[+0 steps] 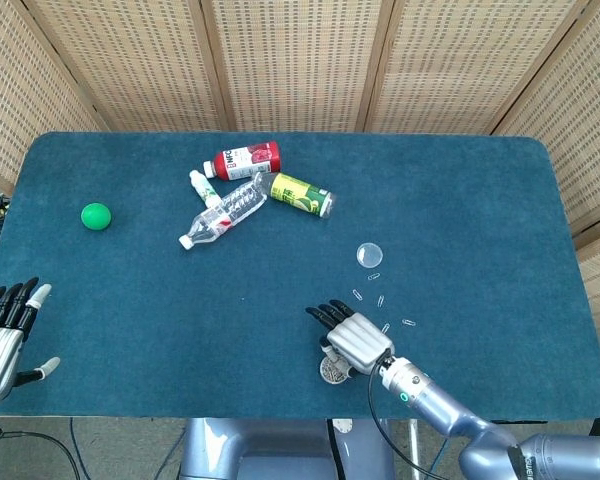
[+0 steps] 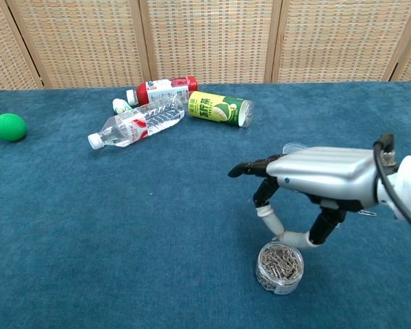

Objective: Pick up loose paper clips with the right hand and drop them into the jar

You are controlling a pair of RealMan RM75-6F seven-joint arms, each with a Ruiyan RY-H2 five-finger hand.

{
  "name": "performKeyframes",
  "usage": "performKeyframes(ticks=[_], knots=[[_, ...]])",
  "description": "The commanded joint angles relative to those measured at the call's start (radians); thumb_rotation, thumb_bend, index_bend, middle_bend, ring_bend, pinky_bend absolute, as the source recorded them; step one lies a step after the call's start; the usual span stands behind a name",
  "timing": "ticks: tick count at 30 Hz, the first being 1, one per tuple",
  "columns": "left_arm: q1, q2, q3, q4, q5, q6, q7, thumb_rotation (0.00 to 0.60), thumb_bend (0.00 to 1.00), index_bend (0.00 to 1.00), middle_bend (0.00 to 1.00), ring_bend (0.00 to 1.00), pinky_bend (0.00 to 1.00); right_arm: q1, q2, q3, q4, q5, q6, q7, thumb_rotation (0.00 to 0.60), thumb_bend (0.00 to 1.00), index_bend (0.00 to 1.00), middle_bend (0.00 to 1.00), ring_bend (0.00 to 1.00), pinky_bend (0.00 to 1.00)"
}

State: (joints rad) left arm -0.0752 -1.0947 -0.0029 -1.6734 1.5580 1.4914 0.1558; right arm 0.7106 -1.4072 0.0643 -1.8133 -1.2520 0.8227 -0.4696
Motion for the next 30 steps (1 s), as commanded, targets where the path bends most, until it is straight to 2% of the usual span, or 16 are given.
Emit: performKeyframes(ticks=[1, 13, 18, 30], knots=[[0.002, 0.002, -0.001, -0.002, 0.001, 0.006, -0.005, 0.600, 0.00, 0.00, 0.00, 0.00, 0.00, 0.013, -0.030, -0.010, 0.012, 0.031, 0.000, -0.035, 0.600, 0.44, 0.64, 0.00, 0.00, 0.00], [0.000, 0.003, 0.000, 0.000, 0.000, 0.002, -0.007, 0.600, 0.00, 0.00, 0.00, 0.00, 0.00, 0.033, -0.046, -0.045, 0.004, 0.114, 0.019, -0.119, 0.600, 0.44, 0.63, 0.00, 0.00, 0.00], [-0.001, 0.003, 0.001, 0.000, -0.001, -0.001, -0.006, 0.600, 0.00, 0.00, 0.00, 0.00, 0.00, 0.047, -0.029, -0.058, -0.014, 0.155, 0.013, -0.147, 0.600, 0.29, 0.50, 0.00, 0.00, 0.00], [-0.001, 0.002, 0.002, 0.001, 0.001, 0.000, -0.004, 0.600, 0.00, 0.00, 0.00, 0.00, 0.00, 0.052, -0.014, -0.059, -0.044, 0.159, 0.063, -0.152, 0.600, 0.28, 0.47, 0.00, 0.00, 0.00]])
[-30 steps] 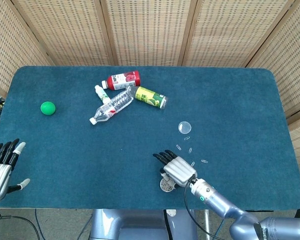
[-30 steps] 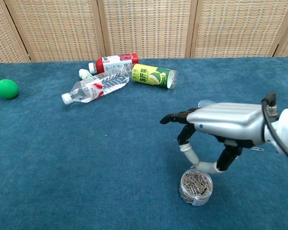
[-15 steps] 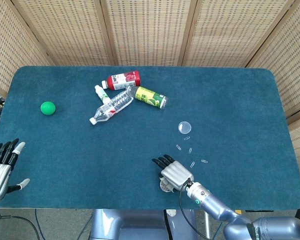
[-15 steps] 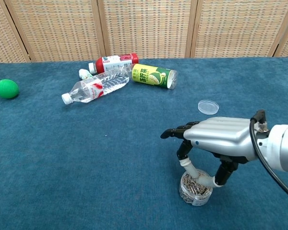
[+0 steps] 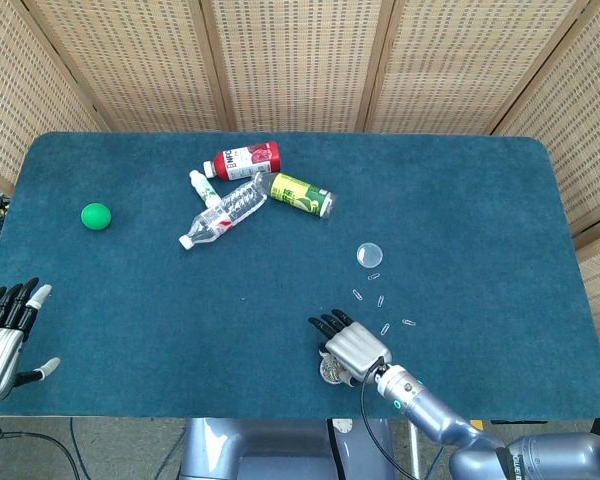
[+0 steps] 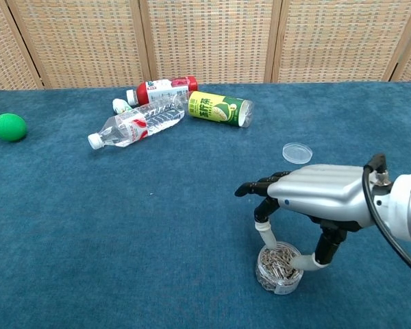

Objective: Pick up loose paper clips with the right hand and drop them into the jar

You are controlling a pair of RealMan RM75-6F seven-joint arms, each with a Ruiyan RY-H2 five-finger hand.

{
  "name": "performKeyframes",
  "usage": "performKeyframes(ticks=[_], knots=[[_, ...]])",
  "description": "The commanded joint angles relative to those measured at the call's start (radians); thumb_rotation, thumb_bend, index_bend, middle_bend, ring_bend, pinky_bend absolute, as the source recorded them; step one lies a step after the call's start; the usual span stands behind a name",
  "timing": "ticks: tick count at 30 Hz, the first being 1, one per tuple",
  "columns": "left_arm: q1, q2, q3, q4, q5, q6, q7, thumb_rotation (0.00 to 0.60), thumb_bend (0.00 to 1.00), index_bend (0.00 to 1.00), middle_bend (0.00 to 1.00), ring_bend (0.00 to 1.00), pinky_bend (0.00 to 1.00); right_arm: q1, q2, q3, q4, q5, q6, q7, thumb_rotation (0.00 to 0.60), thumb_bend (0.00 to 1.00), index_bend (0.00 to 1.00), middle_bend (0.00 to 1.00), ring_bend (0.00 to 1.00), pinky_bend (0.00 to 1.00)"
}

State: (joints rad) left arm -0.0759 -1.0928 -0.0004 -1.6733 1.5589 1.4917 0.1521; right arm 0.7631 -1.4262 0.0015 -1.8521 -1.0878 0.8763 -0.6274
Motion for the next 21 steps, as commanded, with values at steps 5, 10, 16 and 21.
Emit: performKeyframes(ticks=[5, 10, 16, 21], knots=[[0.001, 0.003, 0.000, 0.001, 0.001, 0.003, -0.009, 0.600, 0.00, 0.00, 0.00, 0.00, 0.00, -0.021, 0.054, 0.030, 0.021, -0.026, 0.067, 0.048, 0.600, 0.28, 0.47, 0.00, 0.00, 0.00], [0.000, 0.003, 0.002, 0.000, 0.003, 0.001, -0.006, 0.600, 0.00, 0.00, 0.00, 0.00, 0.00, -0.046, 0.069, 0.018, 0.122, -0.028, 0.067, 0.111, 0.600, 0.28, 0.47, 0.00, 0.00, 0.00], [0.001, -0.004, 0.003, -0.001, 0.005, 0.002, 0.009, 0.600, 0.00, 0.00, 0.00, 0.00, 0.00, -0.071, 0.055, -0.013, 0.231, -0.079, 0.051, 0.181, 0.600, 0.28, 0.47, 0.00, 0.00, 0.00], [0.000, -0.007, 0.002, -0.002, 0.003, 0.002, 0.015, 0.600, 0.00, 0.00, 0.00, 0.00, 0.00, -0.062, 0.033, -0.036, 0.320, -0.193, 0.027, 0.230, 0.600, 0.29, 0.47, 0.00, 0.00, 0.00]])
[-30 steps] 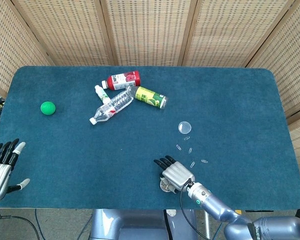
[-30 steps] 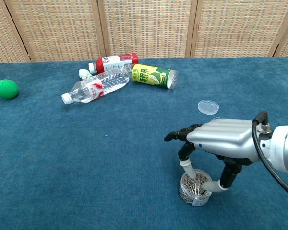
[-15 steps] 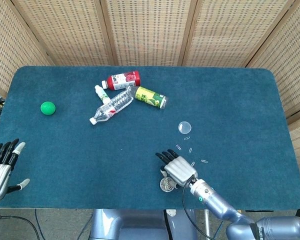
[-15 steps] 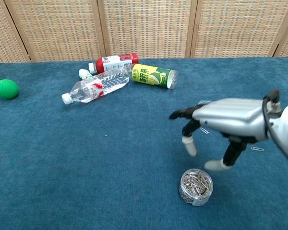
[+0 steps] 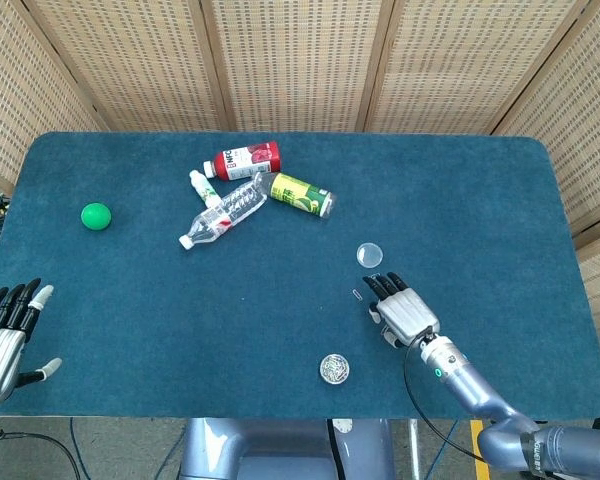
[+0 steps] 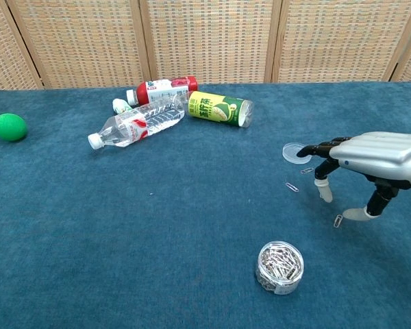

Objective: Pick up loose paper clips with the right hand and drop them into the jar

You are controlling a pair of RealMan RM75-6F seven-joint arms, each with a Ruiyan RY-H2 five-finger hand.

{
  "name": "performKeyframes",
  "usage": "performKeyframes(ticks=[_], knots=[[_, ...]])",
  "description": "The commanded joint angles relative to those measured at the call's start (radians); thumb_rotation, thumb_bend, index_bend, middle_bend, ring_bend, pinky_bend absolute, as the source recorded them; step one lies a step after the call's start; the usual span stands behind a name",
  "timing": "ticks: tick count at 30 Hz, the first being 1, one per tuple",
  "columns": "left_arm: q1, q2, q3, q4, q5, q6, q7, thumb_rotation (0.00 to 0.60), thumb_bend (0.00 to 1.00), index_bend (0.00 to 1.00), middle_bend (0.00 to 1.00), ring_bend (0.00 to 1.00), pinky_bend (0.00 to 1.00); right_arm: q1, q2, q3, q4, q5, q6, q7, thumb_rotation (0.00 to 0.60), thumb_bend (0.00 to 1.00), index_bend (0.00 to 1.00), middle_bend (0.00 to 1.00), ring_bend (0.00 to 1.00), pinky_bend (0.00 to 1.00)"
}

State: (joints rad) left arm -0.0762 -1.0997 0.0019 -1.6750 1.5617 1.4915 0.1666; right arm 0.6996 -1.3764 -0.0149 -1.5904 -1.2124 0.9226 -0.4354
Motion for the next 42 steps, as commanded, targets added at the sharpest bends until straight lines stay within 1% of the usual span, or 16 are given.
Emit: performKeyframes(ticks=[1, 6, 12, 16, 26, 32, 42], knots=[[0.001, -0.001, 0.000, 0.000, 0.002, 0.003, 0.002, 0.600, 0.00, 0.00, 0.00, 0.00, 0.00, 0.003, -0.021, -0.021, 0.070, -0.081, -0.022, 0.048, 0.600, 0.29, 0.47, 0.00, 0.00, 0.00], [-0.001, -0.002, 0.000, 0.004, -0.003, -0.002, 0.001, 0.600, 0.00, 0.00, 0.00, 0.00, 0.00, 0.006, -0.042, -0.027, 0.129, -0.133, -0.033, 0.079, 0.600, 0.29, 0.47, 0.00, 0.00, 0.00], [-0.002, -0.002, -0.002, 0.007, -0.007, -0.005, -0.004, 0.600, 0.00, 0.00, 0.00, 0.00, 0.00, 0.006, -0.051, -0.028, 0.159, -0.139, -0.056, 0.091, 0.600, 0.29, 0.47, 0.00, 0.00, 0.00], [-0.003, -0.002, -0.002, 0.006, -0.006, -0.006, -0.002, 0.600, 0.00, 0.00, 0.00, 0.00, 0.00, 0.014, -0.046, -0.027, 0.154, -0.112, -0.090, 0.056, 0.600, 0.29, 0.47, 0.00, 0.00, 0.00], [-0.003, -0.004, -0.002, 0.006, -0.007, -0.006, 0.002, 0.600, 0.00, 0.00, 0.00, 0.00, 0.00, 0.023, -0.067, 0.002, 0.159, -0.066, -0.102, 0.001, 0.600, 0.30, 0.47, 0.00, 0.00, 0.00], [-0.004, -0.004, -0.002, 0.009, -0.010, -0.009, 0.002, 0.600, 0.00, 0.00, 0.00, 0.00, 0.00, 0.031, -0.072, 0.001, 0.159, -0.031, -0.130, -0.039, 0.600, 0.32, 0.47, 0.00, 0.00, 0.00], [-0.004, -0.003, -0.003, 0.009, -0.012, -0.009, -0.003, 0.600, 0.00, 0.00, 0.00, 0.00, 0.00, 0.034, -0.080, -0.002, 0.158, 0.014, -0.136, -0.093, 0.600, 0.33, 0.50, 0.00, 0.00, 0.00]])
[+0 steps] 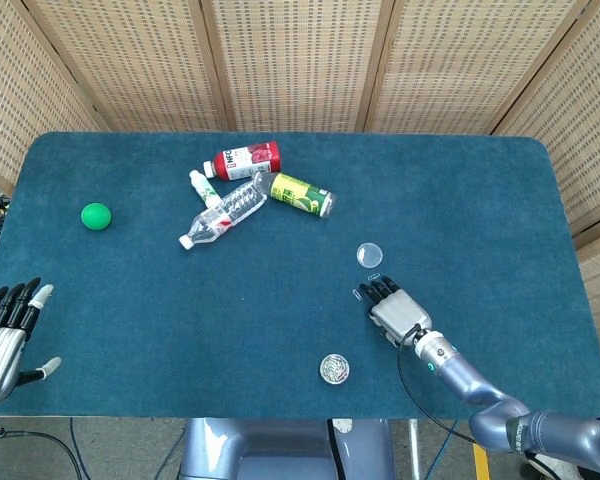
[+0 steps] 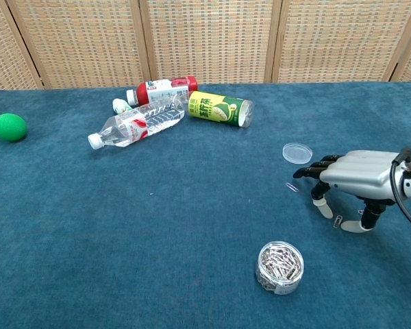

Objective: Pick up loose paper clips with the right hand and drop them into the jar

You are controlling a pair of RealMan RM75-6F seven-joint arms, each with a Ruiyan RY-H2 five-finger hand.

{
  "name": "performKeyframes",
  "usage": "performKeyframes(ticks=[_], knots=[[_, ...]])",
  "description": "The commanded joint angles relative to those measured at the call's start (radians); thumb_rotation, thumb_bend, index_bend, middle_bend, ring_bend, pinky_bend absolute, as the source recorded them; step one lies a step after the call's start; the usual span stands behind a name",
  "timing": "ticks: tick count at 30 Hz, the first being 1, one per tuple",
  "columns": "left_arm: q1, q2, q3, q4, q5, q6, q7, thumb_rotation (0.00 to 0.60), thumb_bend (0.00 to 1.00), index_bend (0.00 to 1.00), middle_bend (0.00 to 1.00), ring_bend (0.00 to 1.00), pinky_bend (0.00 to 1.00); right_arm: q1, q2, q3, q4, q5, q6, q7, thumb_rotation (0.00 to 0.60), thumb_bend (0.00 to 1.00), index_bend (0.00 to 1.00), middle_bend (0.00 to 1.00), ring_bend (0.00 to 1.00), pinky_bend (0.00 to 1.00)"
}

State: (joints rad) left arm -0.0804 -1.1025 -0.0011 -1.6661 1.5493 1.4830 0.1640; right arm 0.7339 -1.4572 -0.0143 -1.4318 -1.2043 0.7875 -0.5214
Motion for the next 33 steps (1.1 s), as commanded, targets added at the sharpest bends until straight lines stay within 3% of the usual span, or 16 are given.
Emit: performKeyframes(ticks=[1, 18, 24, 33], knots=[[0.000, 0.001, 0.000, 0.000, 0.000, 0.000, -0.001, 0.600, 0.00, 0.00, 0.00, 0.00, 0.00, -0.001, 0.002, -0.003, -0.002, 0.009, -0.001, -0.010, 0.600, 0.33, 0.50, 0.00, 0.00, 0.00], [0.000, -0.002, 0.002, 0.000, 0.002, 0.001, 0.004, 0.600, 0.00, 0.00, 0.00, 0.00, 0.00, -0.015, -0.008, -0.017, 0.020, -0.017, 0.008, 0.027, 0.600, 0.33, 0.57, 0.00, 0.00, 0.00], [0.000, -0.001, 0.001, 0.001, 0.001, 0.000, -0.001, 0.600, 0.00, 0.00, 0.00, 0.00, 0.00, -0.022, -0.026, -0.017, 0.054, -0.036, 0.015, 0.055, 0.600, 0.33, 0.64, 0.00, 0.00, 0.00], [-0.001, -0.001, 0.001, 0.000, 0.000, -0.001, -0.001, 0.600, 0.00, 0.00, 0.00, 0.00, 0.00, -0.027, -0.026, -0.008, 0.065, -0.066, 0.027, 0.097, 0.600, 0.39, 0.66, 0.00, 0.00, 0.00]])
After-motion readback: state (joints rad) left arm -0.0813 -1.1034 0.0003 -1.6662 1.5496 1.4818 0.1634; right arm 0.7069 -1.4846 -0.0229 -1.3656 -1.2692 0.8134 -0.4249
